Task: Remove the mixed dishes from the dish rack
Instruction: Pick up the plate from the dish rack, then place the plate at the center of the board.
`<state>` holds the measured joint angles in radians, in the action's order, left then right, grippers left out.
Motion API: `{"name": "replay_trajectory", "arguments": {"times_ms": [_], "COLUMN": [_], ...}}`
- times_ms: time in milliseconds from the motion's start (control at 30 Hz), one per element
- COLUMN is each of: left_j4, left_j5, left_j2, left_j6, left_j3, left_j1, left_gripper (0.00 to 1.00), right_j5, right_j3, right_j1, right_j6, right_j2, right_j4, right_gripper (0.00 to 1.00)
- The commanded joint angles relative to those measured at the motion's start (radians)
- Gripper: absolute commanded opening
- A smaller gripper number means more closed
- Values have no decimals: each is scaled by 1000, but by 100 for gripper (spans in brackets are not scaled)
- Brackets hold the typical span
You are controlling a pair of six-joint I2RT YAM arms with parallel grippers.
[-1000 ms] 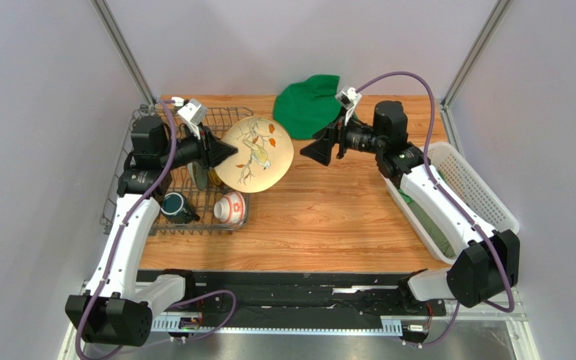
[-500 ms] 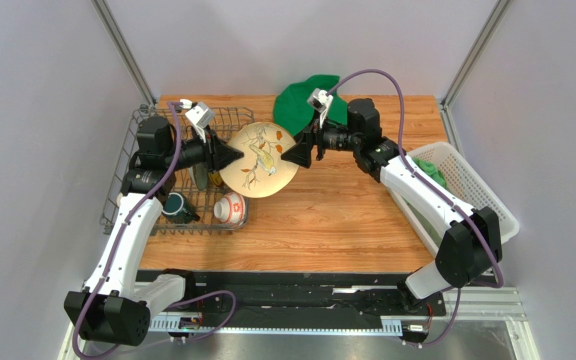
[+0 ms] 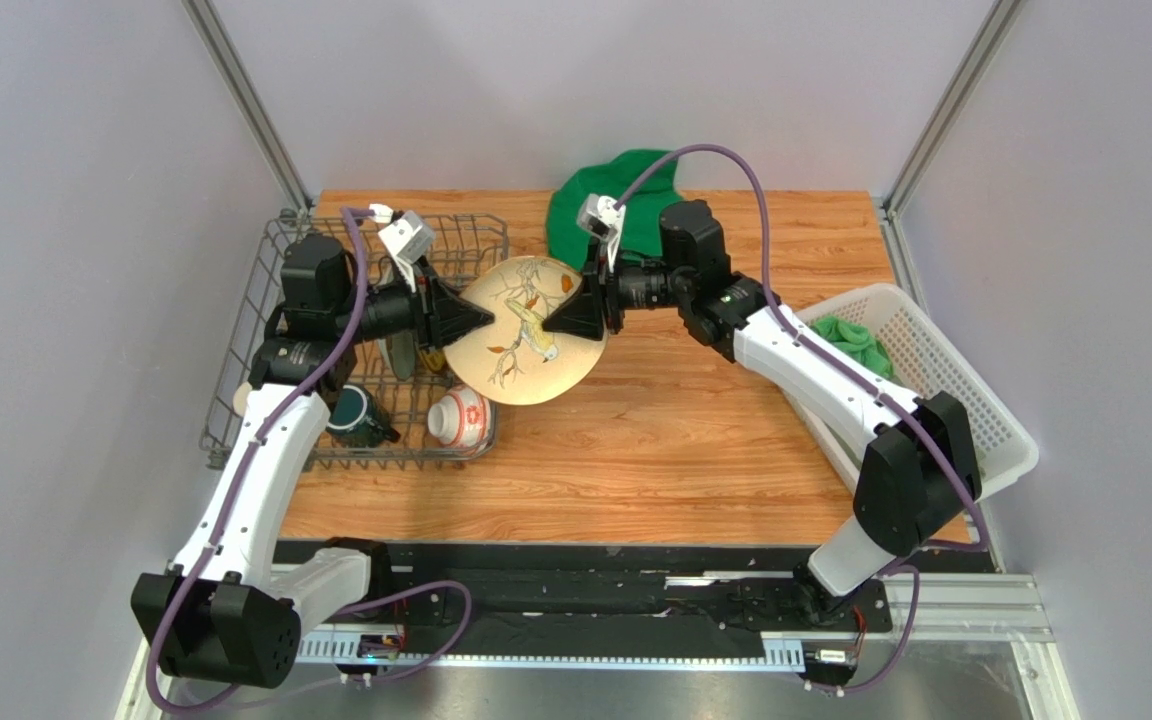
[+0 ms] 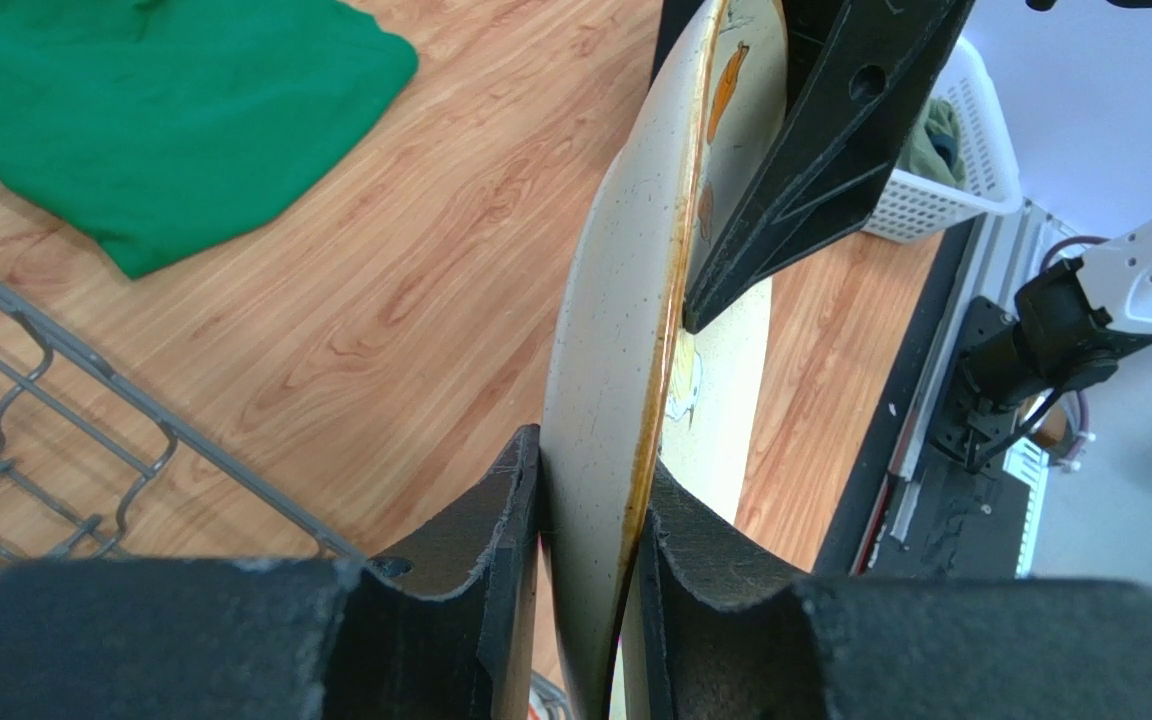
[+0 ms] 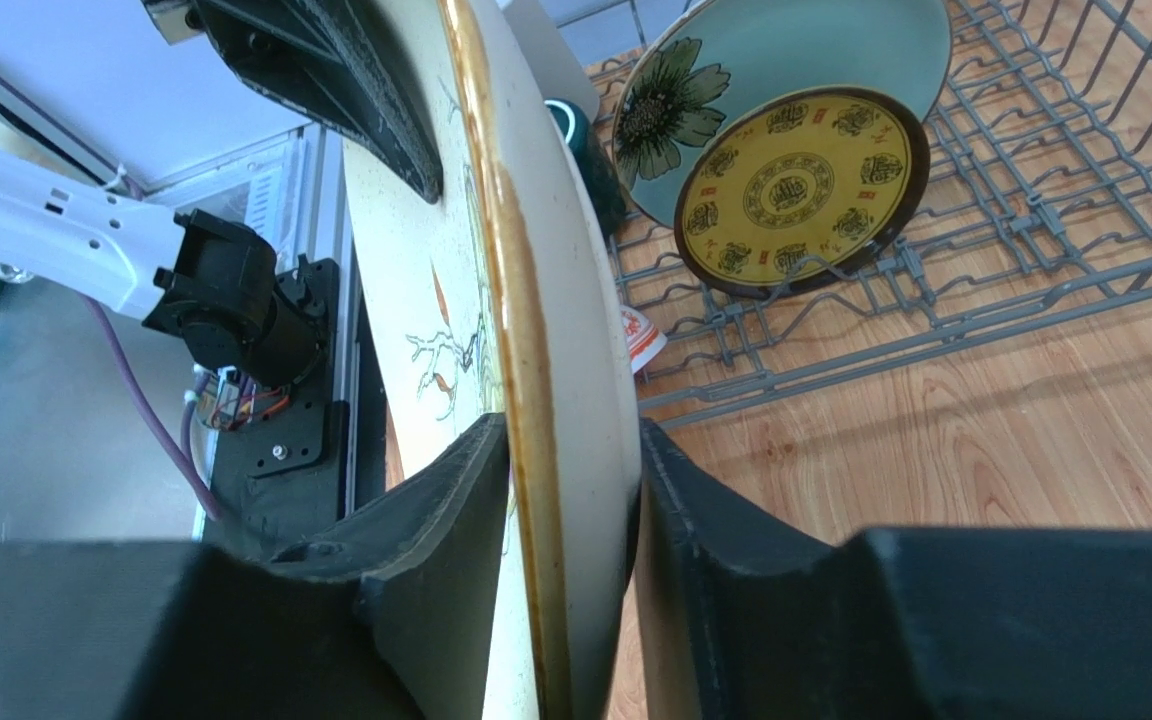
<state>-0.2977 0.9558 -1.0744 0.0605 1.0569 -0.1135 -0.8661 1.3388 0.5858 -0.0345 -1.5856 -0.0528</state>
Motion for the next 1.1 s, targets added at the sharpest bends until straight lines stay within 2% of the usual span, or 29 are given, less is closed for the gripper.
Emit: {"name": "replay_trajectory", "arguments": {"times_ms": [0, 233, 333, 400, 433, 500, 533, 633, 833, 1067], "left_j4": [104, 109, 111, 111, 109, 106, 101, 95, 101, 78], "left_j5": [38, -8, -29, -43, -49, -78, -89, -123, -143, -199], "left_j2": [25, 30, 42, 47, 50, 53, 56, 65, 90, 129], "left_j6": [-17, -28, -39, -45, -44, -45, -48, -59, -57, -90], "left_j3": [29, 26, 17, 12, 14, 18, 23, 32, 40, 32], "left_j1": [-5, -5, -5, -5, -5, -5, -5, -5, -5, -5], "left_gripper": [0, 0, 10, 18, 28, 39, 50, 64, 77, 78], "right_j5": [-37, -28, -34, -42, -51, -54, -56, -51, -33, -46], "right_j3": [37, 37, 40, 40, 40, 37, 34, 19, -4, 51], "right_j1": [2, -4, -17, -30, -35, -55, -60, -86, -152, -294], "right_j6": [80, 117, 113, 94, 88, 68, 64, 45, -45, -159], "right_j2": [-8, -4, -1, 3, 3, 7, 10, 18, 19, -72], "right_j4": [1, -22, -21, -19, -19, -13, -12, -2, 10, -31], "right_gripper": [35, 6, 0, 0, 0, 0, 0, 0, 0, 0]}}
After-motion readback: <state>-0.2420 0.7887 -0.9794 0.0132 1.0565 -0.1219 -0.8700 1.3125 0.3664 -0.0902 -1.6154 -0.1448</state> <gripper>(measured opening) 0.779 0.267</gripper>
